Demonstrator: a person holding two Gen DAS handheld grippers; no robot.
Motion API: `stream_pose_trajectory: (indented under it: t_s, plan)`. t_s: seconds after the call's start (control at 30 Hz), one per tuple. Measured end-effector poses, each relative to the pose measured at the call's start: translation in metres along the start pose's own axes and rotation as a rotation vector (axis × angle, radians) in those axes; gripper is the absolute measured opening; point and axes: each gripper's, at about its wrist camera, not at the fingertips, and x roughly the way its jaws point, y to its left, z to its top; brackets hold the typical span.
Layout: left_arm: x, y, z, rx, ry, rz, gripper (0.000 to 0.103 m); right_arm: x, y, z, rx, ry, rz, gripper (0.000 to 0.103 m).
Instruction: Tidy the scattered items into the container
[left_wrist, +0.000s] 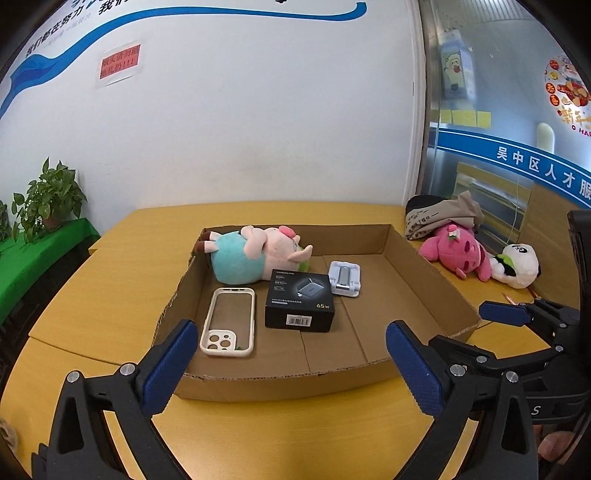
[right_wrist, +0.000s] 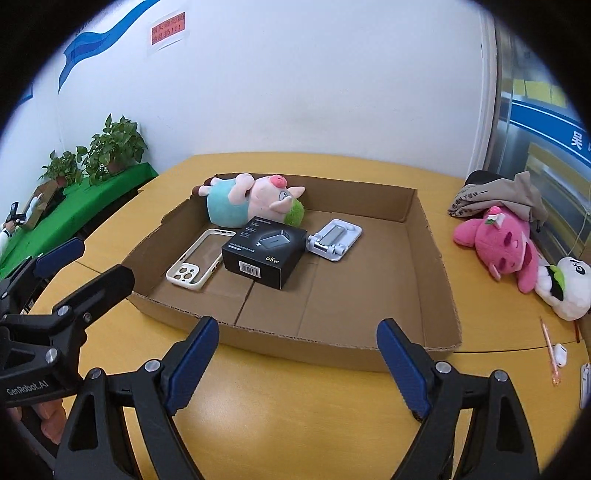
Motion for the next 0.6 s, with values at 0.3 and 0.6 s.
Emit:
stream_pose_trajectory:
  t_s: [0.3,0.6]
  plan:
    - [-0.007,-0.007,-0.009,0.019,0.013,0.002,0.103,-0.009,-0.005,-0.013,0.009,-0.004,-0.009,0.088]
    - [0.001,-0.005,-0.014,0.004,0.041,0.008,0.103,-0.005,-0.006,-0.015,0.009,0.008,-0.011,0.088]
